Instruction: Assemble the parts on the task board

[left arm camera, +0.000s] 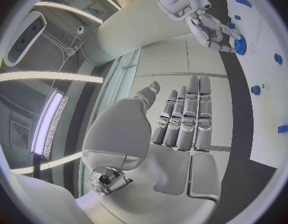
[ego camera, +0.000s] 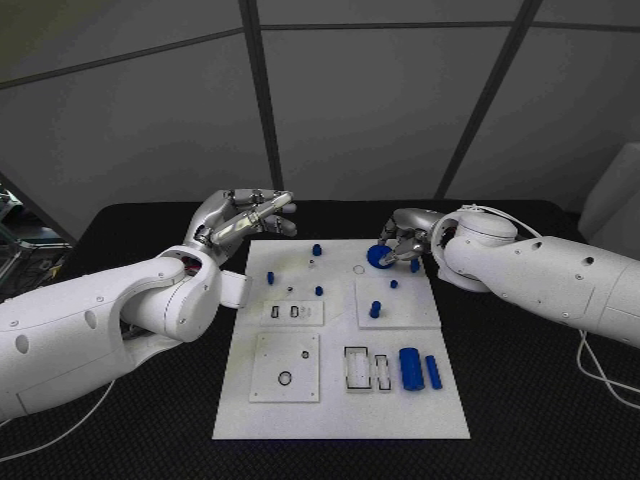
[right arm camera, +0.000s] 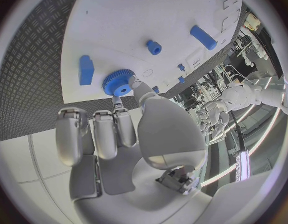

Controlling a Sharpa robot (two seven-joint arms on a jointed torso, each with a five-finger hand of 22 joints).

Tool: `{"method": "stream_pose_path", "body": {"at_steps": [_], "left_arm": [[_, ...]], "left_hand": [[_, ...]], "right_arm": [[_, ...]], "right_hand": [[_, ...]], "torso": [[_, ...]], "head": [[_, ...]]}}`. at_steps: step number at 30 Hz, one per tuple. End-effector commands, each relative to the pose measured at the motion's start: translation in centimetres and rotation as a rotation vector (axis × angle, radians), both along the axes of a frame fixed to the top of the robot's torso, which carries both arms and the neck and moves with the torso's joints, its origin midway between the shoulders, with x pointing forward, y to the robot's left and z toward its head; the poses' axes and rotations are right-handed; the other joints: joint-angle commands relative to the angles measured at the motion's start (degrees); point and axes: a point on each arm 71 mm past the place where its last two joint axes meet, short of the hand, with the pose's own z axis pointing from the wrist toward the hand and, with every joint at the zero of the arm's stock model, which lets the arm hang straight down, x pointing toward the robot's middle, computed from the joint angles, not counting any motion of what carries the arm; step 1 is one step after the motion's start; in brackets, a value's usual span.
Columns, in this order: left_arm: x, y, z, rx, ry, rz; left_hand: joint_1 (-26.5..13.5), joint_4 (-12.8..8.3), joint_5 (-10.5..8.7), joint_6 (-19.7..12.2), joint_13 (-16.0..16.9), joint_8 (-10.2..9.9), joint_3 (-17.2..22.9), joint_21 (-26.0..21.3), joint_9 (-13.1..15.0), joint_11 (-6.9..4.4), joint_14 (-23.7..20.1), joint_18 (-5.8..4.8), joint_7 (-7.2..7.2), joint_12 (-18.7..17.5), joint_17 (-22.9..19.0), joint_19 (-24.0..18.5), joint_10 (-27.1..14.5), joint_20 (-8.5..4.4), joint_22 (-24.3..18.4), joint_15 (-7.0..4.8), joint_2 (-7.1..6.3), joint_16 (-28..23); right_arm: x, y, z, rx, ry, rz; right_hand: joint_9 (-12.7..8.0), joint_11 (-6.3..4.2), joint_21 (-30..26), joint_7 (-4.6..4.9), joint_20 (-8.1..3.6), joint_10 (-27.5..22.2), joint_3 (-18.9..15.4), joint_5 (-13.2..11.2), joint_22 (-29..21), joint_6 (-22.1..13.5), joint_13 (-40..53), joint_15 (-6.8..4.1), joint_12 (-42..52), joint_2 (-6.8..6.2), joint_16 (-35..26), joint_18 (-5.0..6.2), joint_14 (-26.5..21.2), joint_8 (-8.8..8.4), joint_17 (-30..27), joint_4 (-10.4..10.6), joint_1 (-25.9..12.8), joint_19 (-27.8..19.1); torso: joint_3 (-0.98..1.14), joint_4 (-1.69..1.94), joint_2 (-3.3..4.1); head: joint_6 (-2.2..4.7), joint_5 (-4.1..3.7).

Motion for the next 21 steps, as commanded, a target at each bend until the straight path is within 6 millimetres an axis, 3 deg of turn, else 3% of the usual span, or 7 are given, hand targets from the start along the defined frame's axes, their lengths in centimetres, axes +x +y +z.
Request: {"method": "stream_pose_path", "body": {"at_steps": [1, 8, 11, 14, 21], "left_arm": [[0.0, -0.16, 0.09, -0.005, -0.001, -0.013], [0.02, -0.18, 0.07, -0.005, -0.001, -0.014], [0.02, -0.18, 0.07, -0.005, 0.0, -0.014], [0.03, -0.17, 0.06, -0.005, 0.0, -0.014], [0.04, -0.15, 0.04, -0.005, 0.0, -0.014]], "left_hand": [[-0.4, 0.1, 0.18, 0.3, 0.1, -0.4, -0.2, -0.2, 0.0, 0.02, -0.2, -0.8, 0.29, -0.2, 0.1, -0.3, 0.0, 0.01, -0.1, 0.09, 0.14, -0.4], [-0.4, 0.1, 0.18, 0.3, 0.1, -0.4, -0.2, -0.2, 0.0, 0.02, -0.2, -0.8, 0.29, -0.2, 0.1, -0.3, 0.0, 0.01, -0.1, 0.09, 0.14, -0.4], [-0.4, 0.1, 0.18, 0.3, 0.1, -0.4, -0.2, -0.2, 0.0, 0.02, -0.2, -0.8, 0.29, -0.2, 0.1, -0.3, 0.0, 0.01, -0.1, 0.09, 0.14, -0.4], [-0.4, 0.1, 0.18, 0.3, 0.1, -0.4, -0.2, -0.2, 0.0, 0.02, -0.2, -0.8, 0.29, -0.2, 0.1, -0.3, 0.0, 0.01, -0.1, 0.09, 0.14, -0.4], [-0.4, 0.1, 0.19, 0.3, 0.1, -0.4, -0.2, -0.2, 0.0, 0.01, -0.2, -0.78, 0.27, -0.2, 0.2, -0.3, 0.0, 0.03, -0.1, 0.09, 0.2, -0.5]], "right_arm": [[0.02, 0.05, -0.15, -0.026, 0.019, 0.01], [0.11, 0.08, -0.23, -0.032, 0.017, 0.011], [0.16, 0.08, -0.18, -0.035, 0.002, 0.008], [0.19, 0.13, -0.08, -0.038, -0.016, 0.009], [0.09, 0.38, 0.32, -0.033, -0.073, 0.017]], "right_hand": [[0.1, 0.06, 0.3, 0.04, 0.21, -0.4, 0.0, -0.4, 4.8, 0.0, 4.3, 0.31, -0.3, 0.63, 0.3, -0.54, 4.4, 0.28, 7.9, -0.3, -0.1, 0.0], [0.5, -0.23, 0.4, -0.32, 0.01, -0.2, 0.5, -0.7, 5.1, 2.7, 4.7, -0.01, -0.1, 2.11, 0.3, -0.57, 4.4, 1.86, 8.0, -0.3, 0.2, 0.0], [0.8, -0.58, 0.5, -0.73, -0.29, 0.0, 1.7, -4.1, 5.3, 4.9, 4.9, -0.41, 0.0, 3.55, 0.4, -0.6, 4.4, 2.75, 8.1, -0.8, 1.3, 0.1], [0.8, -0.81, 0.6, -1.01, -0.57, 0.1, 2.8, -5.4, 5.4, 6.3, 5.1, -0.71, 0.1, 4.46, 0.4, -0.63, 4.5, 3.1, 8.2, -1.4, 2.0, 0.2], [0.8, -0.93, 0.7, -1.14, -0.76, 0.2, 3.5, -5.6, 5.7, 7.0, 5.3, -0.9, 0.2, 4.78, 0.6, -0.69, 4.5, 3.13, 8.4, -1.8, 2.4, 0.3]], "torso": [[-0.01, 0.02, 0.01], [0.02, 0.0, 0.03], [0.01, 0.04, 0.02], [0.01, 0.01, -0.01], [-0.01, -0.01, -0.03]], "head": [[-0.08, 0.02], [-0.18, 0.04], [-0.22, 0.03], [-0.28, 0.04], [-0.28, -0.02]]}}
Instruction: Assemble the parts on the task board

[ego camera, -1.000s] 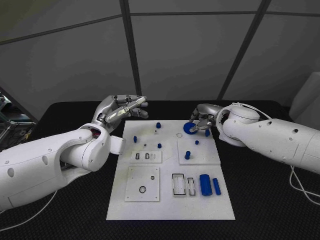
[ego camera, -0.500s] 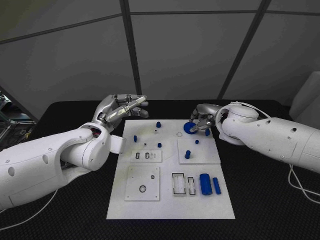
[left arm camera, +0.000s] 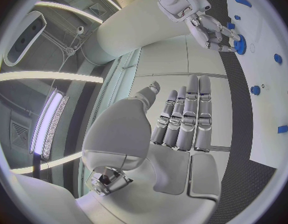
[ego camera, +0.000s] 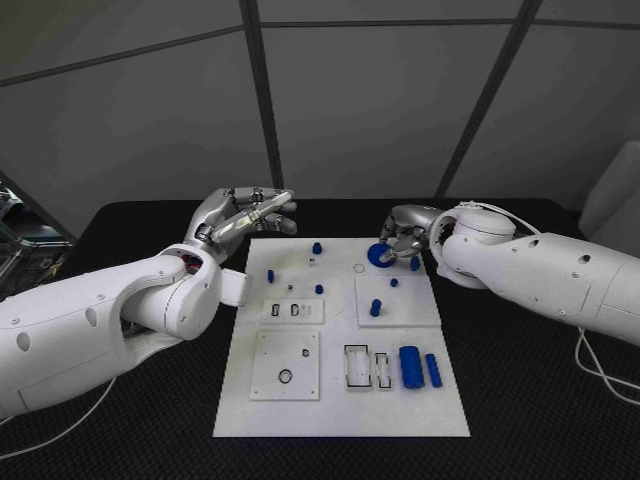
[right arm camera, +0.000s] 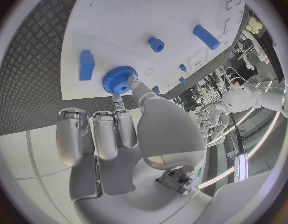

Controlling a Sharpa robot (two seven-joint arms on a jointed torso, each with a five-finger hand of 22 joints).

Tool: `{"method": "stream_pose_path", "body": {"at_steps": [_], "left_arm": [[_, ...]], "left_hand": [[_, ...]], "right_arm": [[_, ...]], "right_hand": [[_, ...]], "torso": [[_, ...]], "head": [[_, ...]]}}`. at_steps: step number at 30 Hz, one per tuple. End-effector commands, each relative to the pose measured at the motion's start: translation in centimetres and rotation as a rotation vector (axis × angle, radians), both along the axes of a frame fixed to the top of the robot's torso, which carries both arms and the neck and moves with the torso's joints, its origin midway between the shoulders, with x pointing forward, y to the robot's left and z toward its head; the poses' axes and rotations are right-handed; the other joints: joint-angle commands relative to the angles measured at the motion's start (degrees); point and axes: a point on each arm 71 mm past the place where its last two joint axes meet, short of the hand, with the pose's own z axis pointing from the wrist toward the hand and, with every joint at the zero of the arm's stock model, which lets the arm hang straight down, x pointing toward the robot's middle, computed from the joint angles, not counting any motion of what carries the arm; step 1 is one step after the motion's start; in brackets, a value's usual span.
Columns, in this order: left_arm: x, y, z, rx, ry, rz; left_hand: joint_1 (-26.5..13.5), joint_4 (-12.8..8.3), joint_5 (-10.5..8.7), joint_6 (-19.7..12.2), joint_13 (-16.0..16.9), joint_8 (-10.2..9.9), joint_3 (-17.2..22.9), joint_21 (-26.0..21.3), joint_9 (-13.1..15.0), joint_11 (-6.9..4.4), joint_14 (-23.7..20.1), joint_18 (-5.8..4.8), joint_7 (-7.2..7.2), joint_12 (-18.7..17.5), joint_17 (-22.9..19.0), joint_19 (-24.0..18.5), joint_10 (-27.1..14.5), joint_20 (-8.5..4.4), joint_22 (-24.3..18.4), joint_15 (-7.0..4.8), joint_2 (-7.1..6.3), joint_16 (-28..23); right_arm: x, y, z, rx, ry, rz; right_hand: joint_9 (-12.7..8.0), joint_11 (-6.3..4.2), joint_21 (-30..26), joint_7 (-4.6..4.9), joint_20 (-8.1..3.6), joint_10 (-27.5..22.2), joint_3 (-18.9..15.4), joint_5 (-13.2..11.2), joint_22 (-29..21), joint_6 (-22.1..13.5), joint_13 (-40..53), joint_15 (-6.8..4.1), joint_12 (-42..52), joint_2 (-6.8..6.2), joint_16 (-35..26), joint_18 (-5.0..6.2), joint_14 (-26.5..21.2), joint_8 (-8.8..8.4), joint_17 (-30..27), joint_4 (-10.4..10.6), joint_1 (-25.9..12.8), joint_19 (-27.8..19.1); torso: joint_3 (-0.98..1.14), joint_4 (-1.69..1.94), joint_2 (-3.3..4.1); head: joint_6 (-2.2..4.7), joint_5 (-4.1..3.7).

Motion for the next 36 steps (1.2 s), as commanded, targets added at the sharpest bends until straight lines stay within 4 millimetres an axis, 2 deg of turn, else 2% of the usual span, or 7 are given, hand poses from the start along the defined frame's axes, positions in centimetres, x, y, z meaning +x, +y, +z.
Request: {"method": "stream_pose_path", "body": {"at_steps": [1, 9, 14, 19, 23, 30, 36], "left_arm": [[0.0, -0.1, 0.1, -0.005, -0.001, -0.012], [0.0, -0.1, 0.1, -0.004, -0.001, -0.011], [0.0, 0.0, 0.1, -0.004, -0.001, -0.011], [0.0, 0.0, 0.1, -0.004, -0.001, -0.01], [0.0, 0.0, 0.1, -0.004, -0.001, -0.011], [0.0, 0.1, 0.0, -0.011, 0.005, -0.007], [0.0, -0.1, 0.0, -0.013, 0.007, -0.009]], "left_hand": [[-0.4, 0.1, 0.19, 0.1, 0.1, -0.2, -0.2, -0.2, 0.0, 0.01, -0.2, -0.78, 0.07, -0.2, 0.1, -0.3, 0.0, 0.04, -0.1, 0.09, 0.2, -0.2], [-0.4, 0.1, 0.19, 0.1, 0.1, -0.2, -0.2, -0.2, 0.0, 0.01, -0.2, -0.78, 0.07, -0.2, 0.1, -0.3, 0.0, 0.04, -0.1, 0.09, 0.2, -0.2], [-0.4, 0.1, 0.19, 0.1, 0.1, -0.2, -0.2, -0.2, 0.0, 0.01, -0.2, -0.78, 0.07, -0.2, 0.1, -0.3, 0.0, 0.04, -0.1, 0.09, 0.2, -0.2], [-0.4, 0.1, 0.19, 0.1, 0.1, -0.2, -0.2, -0.2, 0.0, 0.01, -0.2, -0.78, 0.07, -0.2, 0.1, -0.3, 0.0, 0.04, -0.1, 0.09, 0.2, -0.2], [-0.4, 0.1, 0.19, 0.1, 0.1, -0.2, -0.2, -0.2, 0.0, 0.01, -0.2, -0.78, 0.07, -0.2, 0.1, -0.3, 0.0, 0.04, -0.1, 0.09, 0.2, -0.2], [-0.4, 0.1, 0.19, 0.1, 0.1, -0.2, -0.2, -0.2, 0.0, 0.01, -0.2, -0.78, 0.07, -0.2, 0.1, -0.3, 0.0, 0.04, -0.1, 0.09, 0.2, -0.2], [-0.4, 0.1, 0.19, 0.1, 0.1, -0.2, -0.2, -0.2, 0.0, 0.01, -0.2, -0.78, 0.07, -0.2, 0.1, -0.3, 0.0, 0.04, -0.1, 0.09, 0.2, -0.2]], "right_arm": [[-0.1, 0.1, 0.2, -0.01, -0.054, 0.009], [-0.9, 0.6, 0.8, 0.02, -0.102, 0.027], [-1.8, 1.5, 1.4, 0.043, -0.132, 0.059], [-2.7, 3.3, 1.9, 0.041, -0.165, 0.106], [-3.0, 5.2, 2.1, 0.028, -0.196, 0.143], [-3.0, 8.3, 2.2, 0.009, -0.234, 0.188], [-3.0, 10.4, 2.2, -0.002, -0.25, 0.222]], "right_hand": [[0.2, -0.41, 0.2, -0.49, -0.42, 0.1, 0.3, -0.1, 5.8, 0.8, 5.3, -0.47, 0.2, 0.9, 0.4, -0.7, 4.5, 0.24, 8.4, 0.0, 0.2, 0.2], [0.1, -0.35, 0.3, -0.34, -0.5, 0.2, 0.3, 0.2, 5.9, 1.0, 5.4, -0.45, 0.2, 0.7, 0.4, -0.73, 4.5, 0.1, 8.5, 0.0, -0.2, 0.3], [0.0, -0.29, 0.3, -0.26, -0.5, 0.2, 0.3, 0.3, 5.9, 1.0, 5.4, -0.39, 0.2, 0.56, 0.4, -0.74, 4.5, -0.03, 8.4, 0.1, -0.5, 0.3], [-0.1, -0.24, 0.3, -0.2, -0.47, 0.3, 0.4, 0.6, 6.0, 1.0, 5.5, -0.32, 0.3, 0.34, 0.4, -0.76, 4.5, -0.24, 8.5, 0.0, -0.6, 0.4], [-0.1, -0.23, 0.3, -0.18, -0.45, 0.3, 0.5, 0.7, 6.1, 1.0, 5.5, -0.31, 0.3, 0.22, 0.4, -0.77, 4.5, -0.33, 8.5, -0.1, -0.6, 0.4], [-0.2, -0.21, 0.4, -0.16, -0.44, 0.3, 0.5, 0.8, 6.1, 1.0, 5.5, -0.28, 0.3, 0.11, 0.4, -0.77, 4.5, -0.43, 8.5, -0.2, -0.6, 0.4], [-0.3, -0.2, 0.4, -0.12, -0.41, 0.3, 0.6, 0.9, 6.1, 1.0, 5.5, -0.24, 0.3, 0.03, 0.4, -0.78, 4.5, -0.59, 8.5, -0.3, -0.6, 0.4]], "torso": [[-0.02, -0.04, -0.04], [-0.03, 0.01, -0.07], [-0.06, 0.01, -0.06], [-0.08, 0.02, -0.06], [-0.07, 0.22, 0.0], [-0.04, 0.1, 0.05], [-0.03, 0.08, 0.08]], "head": [[-0.01, -0.03], [0.13, -0.01], [0.19, 0.09], [0.23, 0.17], [0.39, 0.14], [0.44, 0.52], [0.33, 0.55]]}}
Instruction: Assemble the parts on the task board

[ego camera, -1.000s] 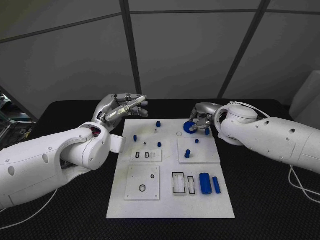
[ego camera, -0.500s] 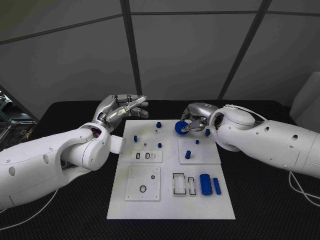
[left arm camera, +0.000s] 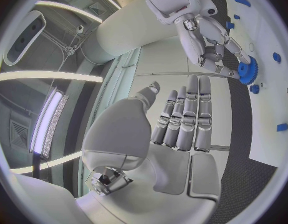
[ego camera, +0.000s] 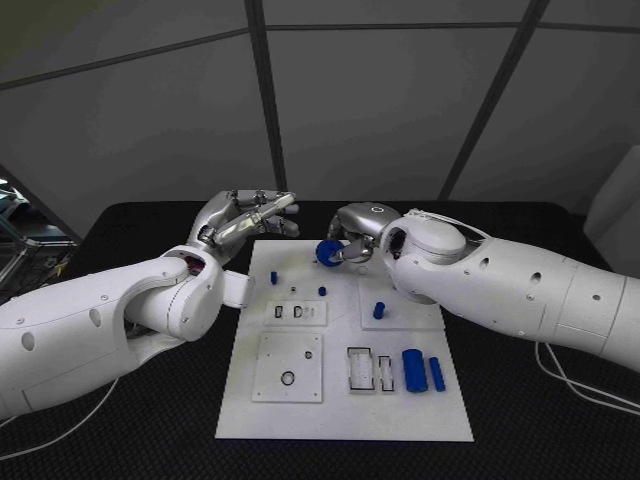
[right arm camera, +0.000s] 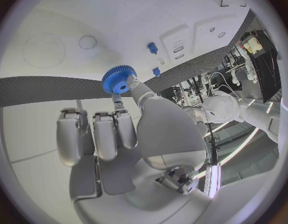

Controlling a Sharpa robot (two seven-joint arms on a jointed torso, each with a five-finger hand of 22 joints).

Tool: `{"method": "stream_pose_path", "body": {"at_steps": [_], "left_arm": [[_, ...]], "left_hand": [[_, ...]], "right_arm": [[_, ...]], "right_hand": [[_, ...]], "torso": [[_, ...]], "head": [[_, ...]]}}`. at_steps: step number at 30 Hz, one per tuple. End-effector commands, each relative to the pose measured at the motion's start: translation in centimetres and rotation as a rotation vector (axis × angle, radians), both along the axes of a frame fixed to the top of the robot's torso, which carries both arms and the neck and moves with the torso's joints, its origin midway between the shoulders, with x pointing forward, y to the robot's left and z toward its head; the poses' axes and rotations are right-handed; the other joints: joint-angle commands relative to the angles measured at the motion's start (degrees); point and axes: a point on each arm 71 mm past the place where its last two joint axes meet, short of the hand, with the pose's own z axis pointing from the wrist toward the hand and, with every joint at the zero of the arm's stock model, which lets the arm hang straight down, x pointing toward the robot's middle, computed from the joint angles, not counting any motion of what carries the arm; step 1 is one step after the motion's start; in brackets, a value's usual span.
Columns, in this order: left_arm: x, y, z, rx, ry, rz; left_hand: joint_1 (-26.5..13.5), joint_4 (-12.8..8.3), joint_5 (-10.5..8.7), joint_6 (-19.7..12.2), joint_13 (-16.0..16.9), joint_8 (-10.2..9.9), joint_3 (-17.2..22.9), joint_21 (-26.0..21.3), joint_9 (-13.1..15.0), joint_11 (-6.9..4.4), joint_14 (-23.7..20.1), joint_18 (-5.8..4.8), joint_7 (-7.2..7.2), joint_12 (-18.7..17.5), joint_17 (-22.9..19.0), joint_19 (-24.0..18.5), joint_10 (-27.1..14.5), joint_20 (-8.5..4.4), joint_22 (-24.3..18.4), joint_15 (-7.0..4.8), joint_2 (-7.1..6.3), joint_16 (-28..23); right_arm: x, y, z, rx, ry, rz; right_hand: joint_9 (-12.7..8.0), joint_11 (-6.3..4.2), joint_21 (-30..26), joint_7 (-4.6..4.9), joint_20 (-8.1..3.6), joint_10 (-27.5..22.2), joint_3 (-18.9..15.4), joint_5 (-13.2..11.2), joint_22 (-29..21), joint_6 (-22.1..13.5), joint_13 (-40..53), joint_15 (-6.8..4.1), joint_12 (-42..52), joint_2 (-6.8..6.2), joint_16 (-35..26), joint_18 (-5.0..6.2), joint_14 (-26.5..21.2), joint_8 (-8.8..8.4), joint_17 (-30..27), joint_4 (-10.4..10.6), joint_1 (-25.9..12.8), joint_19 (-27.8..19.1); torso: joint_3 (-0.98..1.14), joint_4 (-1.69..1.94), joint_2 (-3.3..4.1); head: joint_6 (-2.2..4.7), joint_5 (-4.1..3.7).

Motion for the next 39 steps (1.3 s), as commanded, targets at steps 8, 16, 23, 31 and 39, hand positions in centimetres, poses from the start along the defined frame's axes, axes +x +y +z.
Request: {"method": "stream_pose_path", "body": {"at_steps": [8, 16, 23, 31, 39], "left_arm": [[0.0, -0.3, 0.1, -0.012, 0.002, -0.014], [0.0, -0.3, 0.1, -0.012, 0.001, -0.014], [0.0, -0.4, 0.1, -0.013, 0.002, -0.015], [0.0, -0.4, 0.1, -0.013, 0.002, -0.015], [0.1, -0.5, 0.1, -0.013, 0.002, -0.016]], "left_hand": [[-0.4, 0.1, 0.19, 0.1, 0.1, -0.2, -0.2, -0.2, 0.0, 0.01, -0.2, -0.78, 0.07, -0.2, 0.1, -0.3, 0.0, 0.03, -0.1, 0.09, 0.2, -0.2], [-0.4, 0.1, 0.19, 0.1, 0.1, -0.2, -0.2, -0.2, 0.0, 0.01, -0.2, -0.78, 0.07, -0.2, 0.1, -0.3, 0.0, 0.03, -0.1, 0.09, 0.2, -0.2], [-0.4, 0.1, 0.19, 0.1, 0.1, -0.2, -0.2, -0.2, 0.0, 0.01, -0.2, -0.78, 0.07, -0.2, 0.1, -0.3, 0.0, 0.03, -0.1, 0.09, 0.2, -0.2], [-0.4, 0.1, 0.19, 0.1, 0.1, -0.2, -0.2, -0.2, 0.0, 0.01, -0.2, -0.78, 0.07, -0.2, 0.1, -0.3, 0.0, 0.03, -0.1, 0.09, 0.2, -0.2], [-0.4, 0.1, 0.19, 0.1, 0.1, -0.2, -0.2, -0.2, 0.0, 0.01, -0.2, -0.78, 0.07, -0.2, 0.1, -0.3, 0.0, 0.03, -0.1, 0.09, 0.2, -0.2]], "right_arm": [[0.2, 2.1, 0.0, -0.041, -0.068, 0.039], [0.3, 2.8, -0.3, -0.057, -0.067, 0.048], [0.2, 3.4, -1.0, -0.081, -0.049, 0.064], [-0.1, 3.9, -1.5, -0.097, -0.027, 0.084], [-0.1, 3.9, -1.8, -0.1, -0.022, 0.088]], "right_hand": [[0.0, -0.19, 0.4, -0.28, -0.3, 0.3, 0.4, 0.3, 6.2, 0.7, 5.5, -0.21, 0.2, -0.09, 0.2, -0.78, 4.5, -0.35, 8.4, 0.0, -0.3, 0.5], [-0.1, -0.13, 0.4, -0.2, -0.24, 0.3, 0.5, 0.4, 6.2, 0.6, 5.5, -0.14, 0.2, -0.19, 0.2, -0.79, 4.5, -0.61, 8.4, 0.0, -0.5, 0.5], [-0.2, -0.06, 0.4, -0.12, -0.18, 0.2, 0.6, 0.4, 6.1, 0.4, 5.4, -0.07, 0.1, -0.32, 0.2, -0.78, 4.5, -0.85, 8.4, 0.0, -0.6, 0.5], [-0.3, 0.01, 0.4, -0.06, -0.11, 0.2, 0.6, 0.3, 6.1, 0.3, 5.4, 0.01, 0.1, -0.47, 0.2, -0.78, 4.5, -1.09, 8.4, 0.0, -0.9, 0.5], [-0.4, 0.08, 0.4, 0.03, -0.03, 0.1, 0.6, 0.3, 6.1, 0.1, 5.3, 0.1, 0.0, -0.63, 0.2, -0.77, 4.5, -1.43, 8.4, 0.0, -1.1, 0.5]], "torso": [[0.04, -0.06, -0.02], [0.06, -0.16, 0.0], [0.07, -0.14, 0.01], [0.07, -0.17, -0.03], [0.07, -0.16, -0.04]], "head": [[-0.21, 0.29], [-0.32, 0.44], [-0.47, 0.4], [-0.82, 0.55], [-0.87, 0.7]]}}
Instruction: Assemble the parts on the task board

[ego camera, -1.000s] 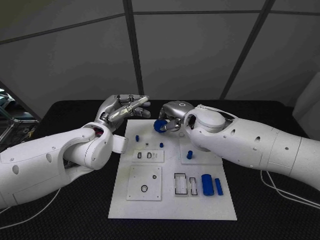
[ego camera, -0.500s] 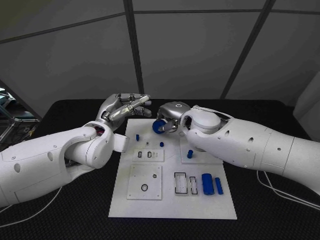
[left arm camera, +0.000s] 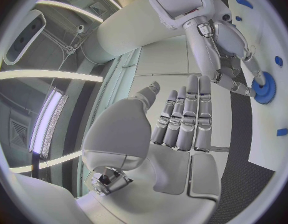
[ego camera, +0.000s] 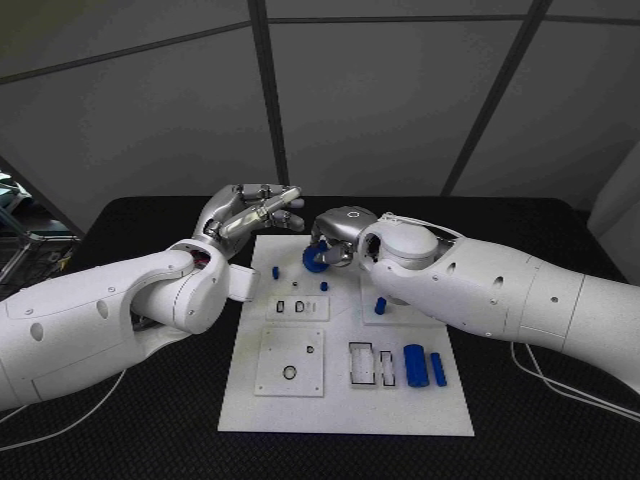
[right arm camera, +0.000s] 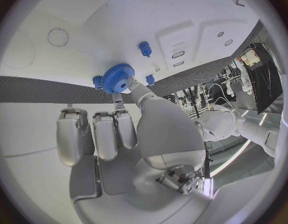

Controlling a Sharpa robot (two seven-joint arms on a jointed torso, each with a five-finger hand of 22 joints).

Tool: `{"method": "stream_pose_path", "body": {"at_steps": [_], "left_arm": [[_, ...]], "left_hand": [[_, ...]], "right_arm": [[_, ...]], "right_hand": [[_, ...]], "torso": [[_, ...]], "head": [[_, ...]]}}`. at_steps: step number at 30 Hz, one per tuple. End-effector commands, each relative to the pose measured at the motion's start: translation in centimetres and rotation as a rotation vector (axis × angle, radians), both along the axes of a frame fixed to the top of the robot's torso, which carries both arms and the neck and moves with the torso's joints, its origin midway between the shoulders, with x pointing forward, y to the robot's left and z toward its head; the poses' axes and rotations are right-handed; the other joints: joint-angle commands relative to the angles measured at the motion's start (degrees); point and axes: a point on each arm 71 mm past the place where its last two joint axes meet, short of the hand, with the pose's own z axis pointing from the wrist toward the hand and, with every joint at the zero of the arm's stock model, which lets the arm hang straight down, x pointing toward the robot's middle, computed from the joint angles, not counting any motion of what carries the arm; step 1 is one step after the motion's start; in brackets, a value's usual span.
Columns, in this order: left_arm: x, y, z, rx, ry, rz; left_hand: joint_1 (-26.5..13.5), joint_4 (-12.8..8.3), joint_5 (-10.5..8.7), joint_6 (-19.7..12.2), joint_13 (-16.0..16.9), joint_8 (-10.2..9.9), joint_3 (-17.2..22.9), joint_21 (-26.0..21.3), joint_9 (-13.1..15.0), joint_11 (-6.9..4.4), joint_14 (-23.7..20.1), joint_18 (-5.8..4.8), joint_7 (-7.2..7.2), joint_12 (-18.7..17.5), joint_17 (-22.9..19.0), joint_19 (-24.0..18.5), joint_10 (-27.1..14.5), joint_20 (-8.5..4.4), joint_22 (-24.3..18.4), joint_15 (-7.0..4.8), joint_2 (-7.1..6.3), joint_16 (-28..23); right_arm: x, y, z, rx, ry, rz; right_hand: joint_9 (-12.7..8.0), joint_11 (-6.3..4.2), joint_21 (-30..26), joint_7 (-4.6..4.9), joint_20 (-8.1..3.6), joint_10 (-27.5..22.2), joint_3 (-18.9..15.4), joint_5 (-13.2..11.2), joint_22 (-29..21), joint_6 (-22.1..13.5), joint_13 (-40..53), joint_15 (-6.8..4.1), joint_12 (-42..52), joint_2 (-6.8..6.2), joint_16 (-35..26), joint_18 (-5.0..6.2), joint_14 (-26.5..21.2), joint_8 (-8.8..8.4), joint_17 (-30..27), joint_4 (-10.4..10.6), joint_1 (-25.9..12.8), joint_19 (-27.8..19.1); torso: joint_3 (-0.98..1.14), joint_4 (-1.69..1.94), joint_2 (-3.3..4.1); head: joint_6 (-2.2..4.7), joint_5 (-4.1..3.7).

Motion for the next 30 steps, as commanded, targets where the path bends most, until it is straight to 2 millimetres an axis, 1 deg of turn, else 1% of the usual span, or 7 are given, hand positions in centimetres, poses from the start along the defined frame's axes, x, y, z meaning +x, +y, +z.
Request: {"method": "stream_pose_path", "body": {"at_steps": [1, 10, 13, 16, 18, 23, 30], "left_arm": [[0.0, -0.1, 0.1, -0.006, -0.002, -0.011], [0.0, -0.1, 0.1, -0.006, -0.001, -0.011], [0.0, -0.1, 0.1, -0.006, -0.001, -0.011], [0.0, -0.1, 0.1, -0.006, -0.001, -0.01], [0.0, -0.1, 0.1, -0.005, 0.0, -0.01], [0.0, -0.1, 0.1, -0.004, 0.002, -0.008], [0.0, 0.0, 0.1, 0.0, 0.006, 0.0]], "left_hand": [[-0.4, 0.1, 0.19, 0.1, 0.1, -0.2, -0.2, -0.2, 0.0, 0.01, -0.2, -0.78, 0.07, -0.2, 0.1, -0.3, 0.0, 0.03, -0.1, 0.09, 0.2, -0.2], [-0.4, 0.1, 0.19, 0.1, 0.1, -0.2, -0.2, -0.2, 0.0, 0.01, -0.2, -0.78, 0.07, -0.2, 0.1, -0.3, 0.0, 0.03, -0.1, 0.09, 0.2, -0.2], [-0.4, 0.1, 0.19, 0.1, 0.1, -0.2, -0.2, -0.2, 0.0, 0.01, -0.2, -0.78, 0.07, -0.2, 0.1, -0.3, 0.0, 0.03, -0.1, 0.09, 0.2, -0.2], [-0.4, 0.1, 0.19, 0.1, 0.1, -0.2, -0.2, -0.2, 0.0, 0.01, -0.2, -0.78, 0.07, -0.2, 0.1, -0.3, 0.0, 0.03, -0.1, 0.09, 0.2, -0.2], [-0.4, 0.1, 0.19, 0.1, 0.1, -0.2, -0.2, -0.2, 0.0, 0.01, -0.2, -0.78, 0.07, -0.2, 0.1, -0.3, 0.0, 0.03, -0.1, 0.09, 0.2, -0.2], [-0.4, 0.0, 0.19, 0.2, 0.1, -0.3, -0.3, -0.2, 0.0, 0.02, -0.2, -0.77, 0.07, -0.3, 0.2, -0.3, 0.0, 0.06, -0.1, 0.1, 0.31, -0.4], [-0.5, 0.1, 0.19, 0.1, 0.1, -0.4, -0.3, -0.2, 0.0, 0.05, -0.2, -0.77, 0.12, -0.3, 0.3, -0.3, 0.0, 0.08, -0.1, 0.12, 0.45, -0.4]], "right_arm": [[0.0, 0.2, 0.0, -0.016, 0.003, 0.016], [0.2, 0.0, -0.2, -0.023, 0.008, 0.005], [0.4, -0.2, -0.3, -0.023, 0.007, -0.002], [0.4, -0.2, -0.3, -0.024, 0.013, -0.002], [0.4, -0.3, -0.4, -0.03, 0.022, -0.001], [0.4, -0.4, -0.6, -0.039, 0.044, 0.003], [0.6, -0.9, -1.0, -0.033, 0.107, -0.002]], "right_hand": [[-0.2, 0.08, 0.4, 0.38, -0.03, 0.1, -0.1, -0.1, 6.1, -0.3, 5.3, 0.1, -0.1, -0.13, 0.2, -0.77, 4.5, -0.36, 8.4, -0.2, -0.6, 0.5], [-0.7, 0.44, 0.2, 0.81, 0.32, -0.8, 0.1, -0.3, 5.6, -2.4, 4.1, 0.48, -1.1, -0.63, 0.0, -0.66, 4.4, -2.14, 8.0, -0.2, -1.3, 0.1], [-0.9, 0.6, -0.1, 0.91, 0.57, -1.8, 0.1, -0.7, 4.9, -6.9, 2.8, 0.68, -2.3, -1.0, -0.2, -0.5, 4.3, -4.7, 7.7, -0.4, -1.5, -0.4], [-1.4, 0.66, -0.3, 0.95, 0.69, -2.3, -0.4, -1.7, 4.5, -17.4, 2.0, 0.77, -3.0, -1.58, -0.3, -0.42, 4.3, -7.79, 7.6, 0.0, -2.3, -0.7], [-1.4, 0.76, -0.4, 1.05, 0.76, -2.5, -1.1, -2.2, 4.3, -18.9, 1.8, 0.85, -3.2, -1.97, -0.4, -0.37, 4.2, -8.12, 7.4, 0.7, -3.4, -0.8], [-0.4, 0.9, -0.5, 1.13, 0.95, -2.5, -3.4, -2.2, 4.1, -12.1, 1.7, 1.01, -3.3, -1.86, -0.5, -0.32, 4.2, -6.61, 7.3, 4.7, -8.8, -1.0], [-0.4, 0.97, -0.5, 1.14, 0.98, -2.0, -6.5, -2.2, 4.3, -9.3, 2.4, 1.0, -2.7, -0.96, -0.3, -0.35, 4.3, -6.38, 7.5, 10.2, -15.5, -0.9]], "torso": [[-0.01, 0.03, 0.0], [-0.02, -0.02, 0.01], [-0.03, -0.05, -0.04], [-0.03, -0.07, -0.01], [-0.01, -0.02, 0.01], [-0.01, 0.03, -0.03], [-0.02, -0.02, -0.03]], "head": [[-0.01, 0.06], [-0.12, 0.13], [-0.14, 0.05], [-0.14, 0.06], [-0.16, 0.06], [-0.23, 0.02], [-0.33, 0.07]]}}
